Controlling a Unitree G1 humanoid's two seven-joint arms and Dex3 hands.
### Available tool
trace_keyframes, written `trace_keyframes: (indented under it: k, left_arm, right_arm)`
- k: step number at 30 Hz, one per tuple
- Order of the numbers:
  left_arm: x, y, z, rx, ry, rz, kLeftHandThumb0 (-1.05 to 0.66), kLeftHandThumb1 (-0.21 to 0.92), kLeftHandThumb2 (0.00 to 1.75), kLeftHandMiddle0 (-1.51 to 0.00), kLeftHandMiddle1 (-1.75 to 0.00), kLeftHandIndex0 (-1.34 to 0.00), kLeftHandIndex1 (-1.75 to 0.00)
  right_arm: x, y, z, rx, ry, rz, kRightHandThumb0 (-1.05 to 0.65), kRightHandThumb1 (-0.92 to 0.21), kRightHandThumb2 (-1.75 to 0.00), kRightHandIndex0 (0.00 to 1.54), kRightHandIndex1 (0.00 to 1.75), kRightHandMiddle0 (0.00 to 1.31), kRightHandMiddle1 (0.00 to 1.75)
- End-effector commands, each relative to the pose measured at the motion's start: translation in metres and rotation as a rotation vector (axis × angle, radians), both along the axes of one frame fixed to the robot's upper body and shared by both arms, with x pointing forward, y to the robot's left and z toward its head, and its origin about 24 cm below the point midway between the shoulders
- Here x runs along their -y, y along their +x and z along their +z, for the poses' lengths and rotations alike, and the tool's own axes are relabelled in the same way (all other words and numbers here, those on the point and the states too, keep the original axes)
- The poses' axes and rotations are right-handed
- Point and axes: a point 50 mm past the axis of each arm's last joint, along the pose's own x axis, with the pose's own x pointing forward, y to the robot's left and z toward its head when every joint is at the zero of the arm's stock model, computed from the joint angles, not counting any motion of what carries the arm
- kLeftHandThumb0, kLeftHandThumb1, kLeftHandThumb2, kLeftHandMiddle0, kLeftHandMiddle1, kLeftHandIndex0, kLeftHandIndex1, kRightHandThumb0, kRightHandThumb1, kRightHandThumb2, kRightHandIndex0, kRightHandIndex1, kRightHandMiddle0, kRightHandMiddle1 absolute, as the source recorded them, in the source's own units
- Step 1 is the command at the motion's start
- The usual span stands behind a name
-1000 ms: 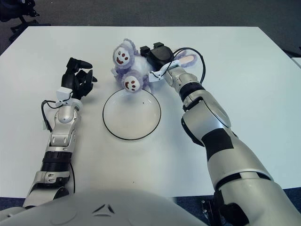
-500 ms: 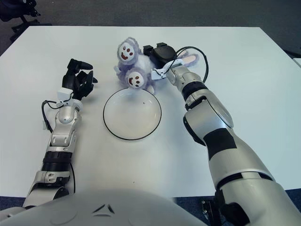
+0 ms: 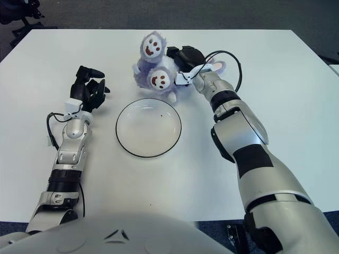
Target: Put the doll into the plate.
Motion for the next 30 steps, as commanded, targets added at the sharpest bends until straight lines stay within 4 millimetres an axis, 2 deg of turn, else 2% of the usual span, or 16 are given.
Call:
trace_keyframes:
  k: [1, 10, 20, 24, 30]
  left_arm:
    - [-0.003, 0.002, 0.003, 0.018, 0.006, 0.008, -0.35, 0.92, 0.47, -0.62, -1.62, -0.25, -1.69]
    - [-0.004, 0.003, 0.003, 0.017, 0.006, 0.010, -0.35, 0.92, 0.47, -0.63, -1.62, -0.25, -1.69]
    - [-0.004, 0.003, 0.002, 0.017, 0.005, 0.010, -0.35, 0.92, 0.47, -0.63, -1.62, -0.25, -1.69]
    - [-0.004, 0.004, 0.002, 0.015, 0.007, 0.012, -0.35, 0.92, 0.47, -0.63, -1.62, -0.25, -1.69]
    - [-0.004, 0.004, 0.002, 0.015, 0.008, 0.012, -0.35, 0.92, 0.47, -0.63, -1.62, -0.25, -1.69]
  right_arm:
    - [-0.003, 0.004, 0.028, 0.057, 0.033, 0.025, 0.00, -0.32, -1.30, 0.59, 1.69, 0.43, 1.75]
    - [-0.006, 0.003, 0.046, 0.085, 0.093, 0.081, 0.00, -0.33, -1.30, 0.58, 1.70, 0.42, 1.75]
    - [-0.006, 0.002, 0.051, 0.095, 0.106, 0.106, 0.00, -0.33, -1.29, 0.57, 1.71, 0.41, 1.75]
    - [-0.009, -0.002, 0.065, 0.114, 0.117, 0.180, 0.00, -0.34, -1.29, 0.57, 1.71, 0.41, 1.75]
    - [-0.009, -0.005, 0.066, 0.110, 0.123, 0.217, 0.00, -0.34, -1.29, 0.57, 1.71, 0.40, 1.75]
